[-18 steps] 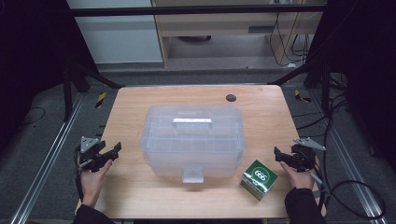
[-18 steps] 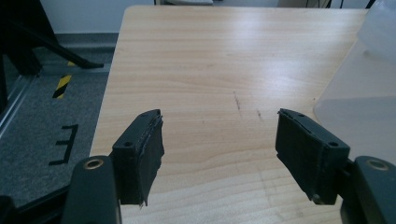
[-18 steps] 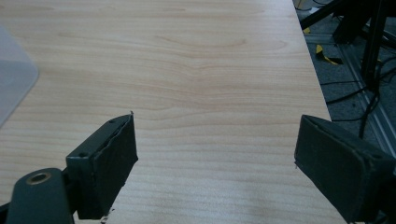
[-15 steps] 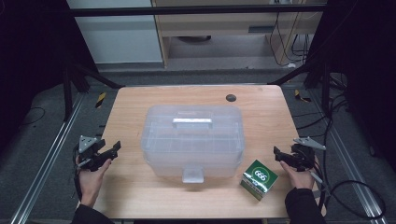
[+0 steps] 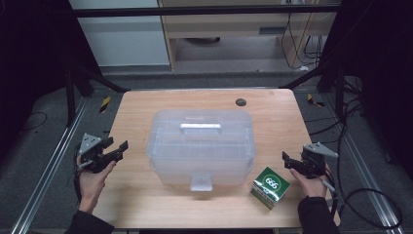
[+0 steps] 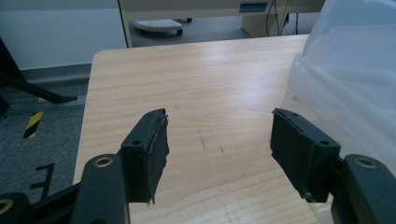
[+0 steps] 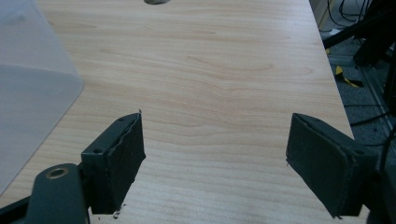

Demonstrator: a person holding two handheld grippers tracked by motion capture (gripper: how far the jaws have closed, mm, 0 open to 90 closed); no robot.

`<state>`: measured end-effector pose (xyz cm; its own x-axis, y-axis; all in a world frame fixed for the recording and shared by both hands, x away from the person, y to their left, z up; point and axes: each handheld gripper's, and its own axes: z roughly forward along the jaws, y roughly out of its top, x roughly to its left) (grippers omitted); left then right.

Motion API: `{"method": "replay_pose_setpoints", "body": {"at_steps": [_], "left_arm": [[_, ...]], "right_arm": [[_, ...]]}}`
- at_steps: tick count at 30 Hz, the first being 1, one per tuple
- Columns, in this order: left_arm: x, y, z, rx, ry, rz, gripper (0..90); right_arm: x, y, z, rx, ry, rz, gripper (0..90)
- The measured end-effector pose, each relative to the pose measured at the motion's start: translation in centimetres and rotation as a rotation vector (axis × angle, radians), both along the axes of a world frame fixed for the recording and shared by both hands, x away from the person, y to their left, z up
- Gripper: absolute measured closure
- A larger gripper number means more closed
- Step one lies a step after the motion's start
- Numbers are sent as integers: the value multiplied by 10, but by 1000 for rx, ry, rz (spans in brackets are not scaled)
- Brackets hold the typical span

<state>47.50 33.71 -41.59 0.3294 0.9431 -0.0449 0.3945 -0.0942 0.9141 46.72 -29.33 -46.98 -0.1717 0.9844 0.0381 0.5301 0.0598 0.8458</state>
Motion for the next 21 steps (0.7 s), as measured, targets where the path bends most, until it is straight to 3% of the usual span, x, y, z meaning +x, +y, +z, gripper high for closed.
{"method": "replay_pose_setpoints", "body": {"at_steps": [9, 13, 21], "left_arm": [[3, -5, 23, -8, -31, -47, 370], [6, -7, 39, 25, -41, -83, 370], [6, -14, 55, 69, -41, -150, 368]], "right_arm": [[0, 3, 4, 20, -3, 18, 189], [0, 4, 4, 20, 0, 27, 186], [0, 5, 4, 24, 7, 35, 183]]}}
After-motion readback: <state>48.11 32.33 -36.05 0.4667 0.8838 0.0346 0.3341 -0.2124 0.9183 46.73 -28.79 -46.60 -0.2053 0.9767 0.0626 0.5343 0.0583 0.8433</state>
